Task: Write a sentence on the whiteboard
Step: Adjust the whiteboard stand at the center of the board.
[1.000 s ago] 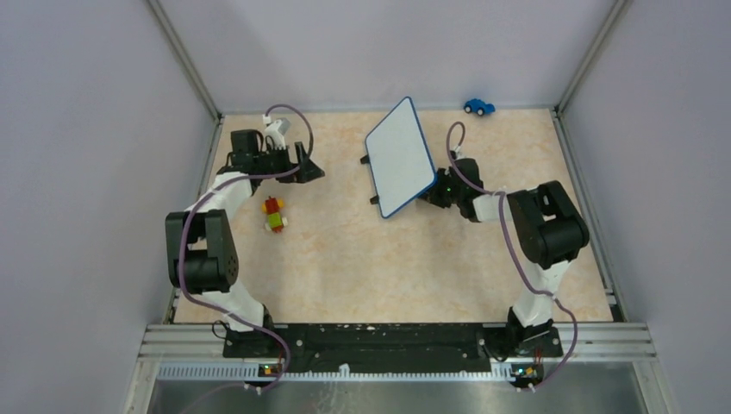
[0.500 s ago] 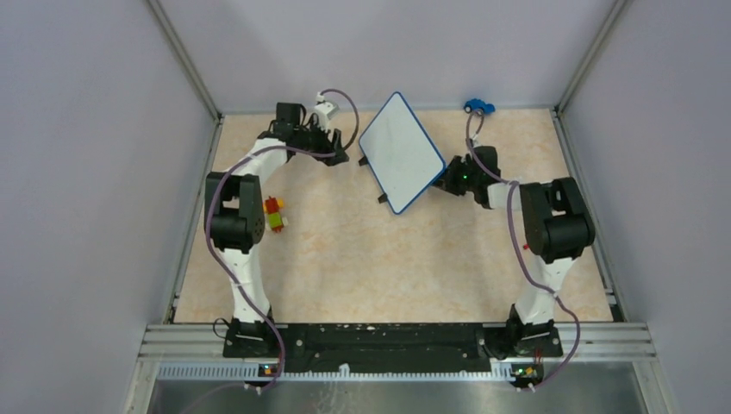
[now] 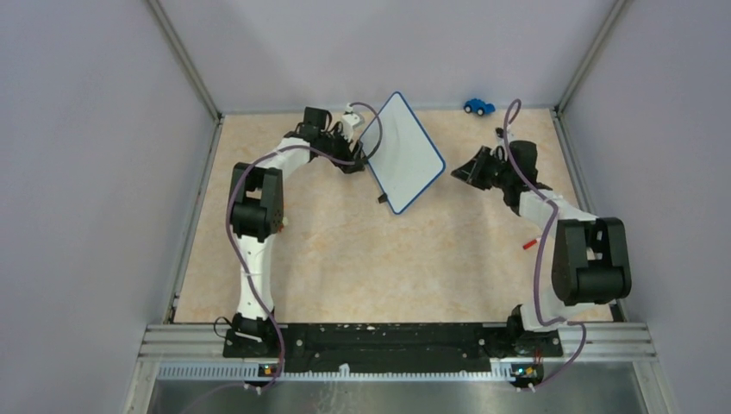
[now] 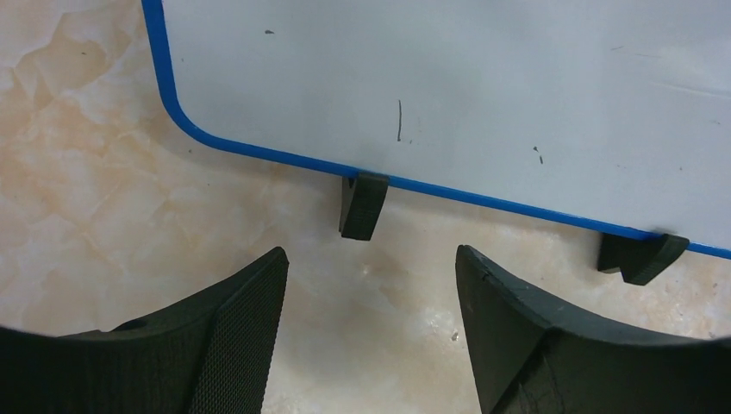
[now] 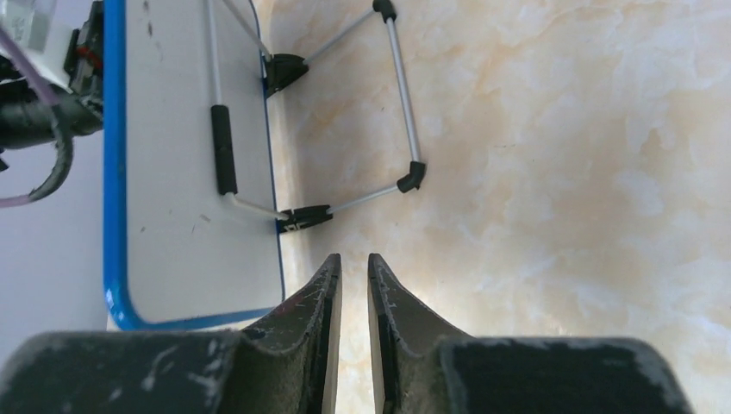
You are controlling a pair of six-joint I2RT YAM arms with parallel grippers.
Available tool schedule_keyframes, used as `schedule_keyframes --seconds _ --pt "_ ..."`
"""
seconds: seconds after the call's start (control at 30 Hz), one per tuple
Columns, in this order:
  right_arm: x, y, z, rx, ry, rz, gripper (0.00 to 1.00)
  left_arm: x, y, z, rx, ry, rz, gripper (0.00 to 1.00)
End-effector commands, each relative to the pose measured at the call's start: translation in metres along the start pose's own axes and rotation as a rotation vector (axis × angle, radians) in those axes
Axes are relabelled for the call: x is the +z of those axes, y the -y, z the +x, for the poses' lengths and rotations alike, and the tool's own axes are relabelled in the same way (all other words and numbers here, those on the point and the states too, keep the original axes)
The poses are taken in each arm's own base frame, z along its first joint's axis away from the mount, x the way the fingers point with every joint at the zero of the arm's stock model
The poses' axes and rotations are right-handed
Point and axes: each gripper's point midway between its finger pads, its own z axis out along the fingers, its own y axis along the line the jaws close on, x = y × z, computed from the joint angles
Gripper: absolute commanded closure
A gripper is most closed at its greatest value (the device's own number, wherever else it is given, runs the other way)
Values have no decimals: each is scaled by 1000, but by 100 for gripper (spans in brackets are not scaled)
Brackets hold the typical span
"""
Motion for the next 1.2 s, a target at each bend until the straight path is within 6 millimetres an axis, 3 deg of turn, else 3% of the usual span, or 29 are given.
schedule_keyframes --seconds 0.0,0.17,0.53,0.77,0.93,1.17 --pt "-24 -14 -4 -55 5 -39 84 8 -6 -19 79 25 -7 24" --pt "-40 -23 -10 -60 20 -51 83 16 8 -16 106 1 24 28" --pt "-77 -7 -38 -9 50 -31 80 11 70 -7 114 -30 117 40" --pt "-91 -1 -30 -50 -14 -17 74 16 133 2 114 -42 207 40" --pt "-98 11 -24 -68 -34 29 71 32 188 -2 125 -36 283 40" --pt "-116 27 -22 -156 -70 72 54 49 254 -12 148 -32 378 35"
